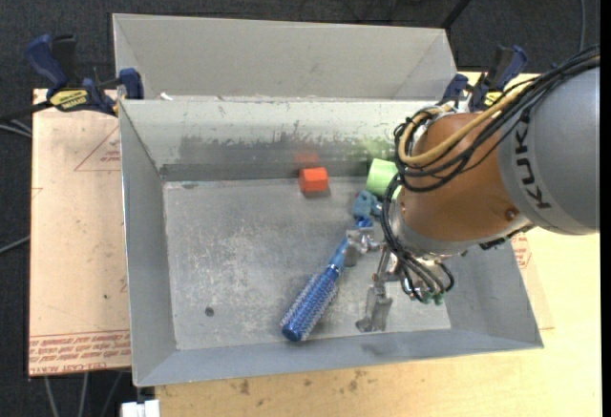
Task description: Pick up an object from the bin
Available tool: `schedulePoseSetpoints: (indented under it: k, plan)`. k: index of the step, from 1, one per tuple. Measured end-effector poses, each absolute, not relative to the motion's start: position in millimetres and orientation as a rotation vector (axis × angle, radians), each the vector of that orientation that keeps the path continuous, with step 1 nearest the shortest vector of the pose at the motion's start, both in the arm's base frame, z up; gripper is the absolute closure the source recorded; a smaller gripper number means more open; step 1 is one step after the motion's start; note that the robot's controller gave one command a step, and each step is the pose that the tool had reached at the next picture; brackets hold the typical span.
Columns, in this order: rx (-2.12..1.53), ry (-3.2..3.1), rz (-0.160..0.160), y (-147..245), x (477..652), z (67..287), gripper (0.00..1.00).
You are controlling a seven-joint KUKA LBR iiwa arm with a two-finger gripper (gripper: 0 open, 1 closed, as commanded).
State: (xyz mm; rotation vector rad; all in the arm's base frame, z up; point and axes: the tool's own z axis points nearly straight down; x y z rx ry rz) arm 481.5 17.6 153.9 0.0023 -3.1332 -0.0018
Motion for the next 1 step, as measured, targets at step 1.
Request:
schedulePoseSetpoints:
  k: [1]
  plan:
    - [-0.065, -3.137, -0.001, 11.1, 496.1, 101.5, 0.00]
